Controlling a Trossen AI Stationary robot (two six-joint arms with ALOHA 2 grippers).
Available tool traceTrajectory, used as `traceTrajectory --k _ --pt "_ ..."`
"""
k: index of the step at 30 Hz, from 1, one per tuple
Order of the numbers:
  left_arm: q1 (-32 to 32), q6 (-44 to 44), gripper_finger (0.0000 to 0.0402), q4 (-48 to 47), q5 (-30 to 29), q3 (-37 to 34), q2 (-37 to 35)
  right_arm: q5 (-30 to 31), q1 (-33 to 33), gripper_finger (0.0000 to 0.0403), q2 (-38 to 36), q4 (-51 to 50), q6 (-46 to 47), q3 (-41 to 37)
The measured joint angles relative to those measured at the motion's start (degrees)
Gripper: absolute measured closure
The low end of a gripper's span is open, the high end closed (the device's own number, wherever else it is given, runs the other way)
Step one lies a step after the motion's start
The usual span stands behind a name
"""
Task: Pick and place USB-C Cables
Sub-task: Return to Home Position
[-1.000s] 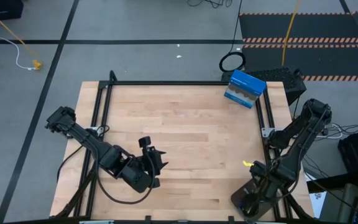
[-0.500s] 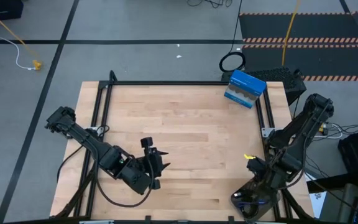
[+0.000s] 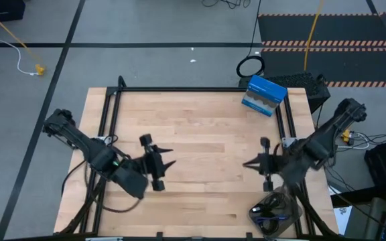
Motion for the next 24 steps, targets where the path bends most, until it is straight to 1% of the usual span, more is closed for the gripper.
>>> traceTrajectory --k 3,6,8,11,14,18,21,24 --pt "0.2 0.8 0.0222 0.3 -1.1 -2.0 -3.5 -0.1 -4.1 0.0396 -3.5 4.4 -13.2 0.0" --pt "0.6 0.3 0.0222 3.5 -4.4 -7.2 -8.1 -0.1 -7.2 0.0395 -6.8 4.7 -21.3 0.0" --pt "1.2 0.6 0.0222 7.5 -5.7 -12.1 -11.5 -0.4 -9.2 0.0400 -8.7 4.8 -24.5 0.0" --pt "2.5 2.6 0.0222 16.4 -5.6 -20.2 -16.1 -5.1 -12.1 0.0401 -10.7 4.9 -26.7 0.0" --pt "3.7 6.5 0.0222 27.3 -4.9 -28.1 -19.8 -9.1 -14.2 0.0402 -11.8 5.1 -27.5 -0.1" --pt "5.6 15.3 0.0222 39.3 -1.5 -36.7 -23.4 -12.5 -16.5 0.0402 -12.9 9.3 -29.7 -4.1" --pt "7.7 19.4 0.0222 45.1 4.3 -40.1 -26.4 -16.0 -18.0 0.0403 -14.0 14.1 -32.4 -8.8" --pt "9.2 22.4 0.0222 50.2 10.9 -43.7 -28.9 -19.2 -19.8 0.0403 -15.2 21.2 -34.8 -14.3"
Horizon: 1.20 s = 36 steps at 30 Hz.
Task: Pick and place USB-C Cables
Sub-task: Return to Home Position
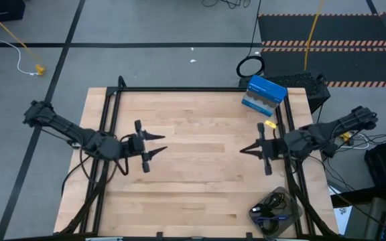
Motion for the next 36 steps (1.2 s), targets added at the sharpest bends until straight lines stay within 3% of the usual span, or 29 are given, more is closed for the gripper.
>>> traceTrajectory --k 6,10,20,23,26,34,36 --pt "2.7 4.6 0.0222 14.9 5.0 -10.2 -4.3 -9.2 -4.4 0.0403 -1.2 13.8 -2.5 -10.6" --pt "4.8 3.8 0.0222 22.0 6.7 -15.7 -5.8 -11.1 -6.4 0.0403 -2.5 21.0 -3.5 -16.7" --pt "9.2 3.6 0.0222 21.8 2.4 -19.7 -5.9 -14.2 -10.8 0.0403 -7.9 26.6 -2.2 -26.7" --pt "11.0 3.6 0.0226 20.7 8.9 -19.7 -6.0 -15.7 -11.8 0.0403 -9.4 28.3 -1.8 -28.9" --pt "12.6 3.8 0.0255 20.4 14.8 -19.7 -5.9 -19.2 -13.2 0.0403 -10.3 31.0 -1.6 -30.9" --pt "15.6 3.6 0.0384 21.2 21.8 -21.4 -5.9 -23.4 -16.9 0.0403 -10.9 33.2 0.3 -33.8" --pt "16.4 3.7 0.0395 23.5 22.4 -23.1 -5.9 -24.6 -17.6 0.0403 -10.9 33.2 0.3 -34.2"
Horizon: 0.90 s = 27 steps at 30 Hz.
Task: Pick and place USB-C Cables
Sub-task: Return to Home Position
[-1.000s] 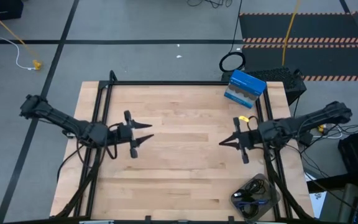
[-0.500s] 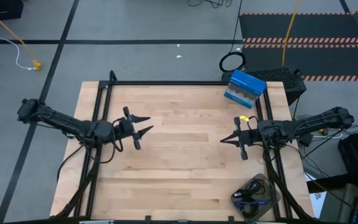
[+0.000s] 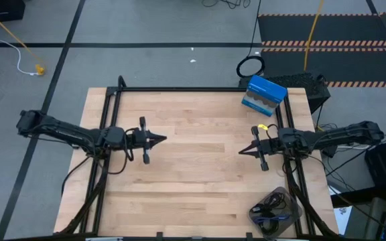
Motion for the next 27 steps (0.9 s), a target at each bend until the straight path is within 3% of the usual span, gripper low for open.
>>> traceTrajectory --k 8,16,27 --pt "2.7 -0.5 0.0396 9.3 1.3 -4.5 0.0 0.3 -3.4 0.0403 0.0 2.3 0.4 -2.4" --pt "3.0 0.7 0.0390 9.1 2.4 -4.6 0.0 0.4 -6.3 0.0403 0.0 8.6 0.4 -6.9" --pt "3.0 0.4 0.0389 9.0 2.4 -4.6 0.0 1.8 -6.7 0.0403 -4.5 5.2 3.6 -7.2"
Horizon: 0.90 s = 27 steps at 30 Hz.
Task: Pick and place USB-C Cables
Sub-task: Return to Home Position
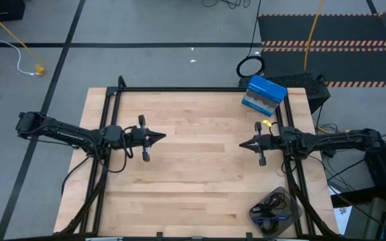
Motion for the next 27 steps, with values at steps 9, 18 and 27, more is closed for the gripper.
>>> traceTrajectory --k 9,18,27 --pt "-0.1 -3.3 0.0387 0.0 0.0 0.0 0.0 0.7 5.8 0.0403 -7.1 -9.1 7.1 0.0" --pt "-1.4 -3.9 0.0389 0.0 -0.7 0.0 0.0 6.1 11.9 0.0403 -12.2 -13.6 5.9 -0.1" --pt "-2.3 -6.2 0.0395 0.7 -1.0 0.0 0.0 7.9 12.1 0.0403 -20.2 -17.0 3.0 -0.1"
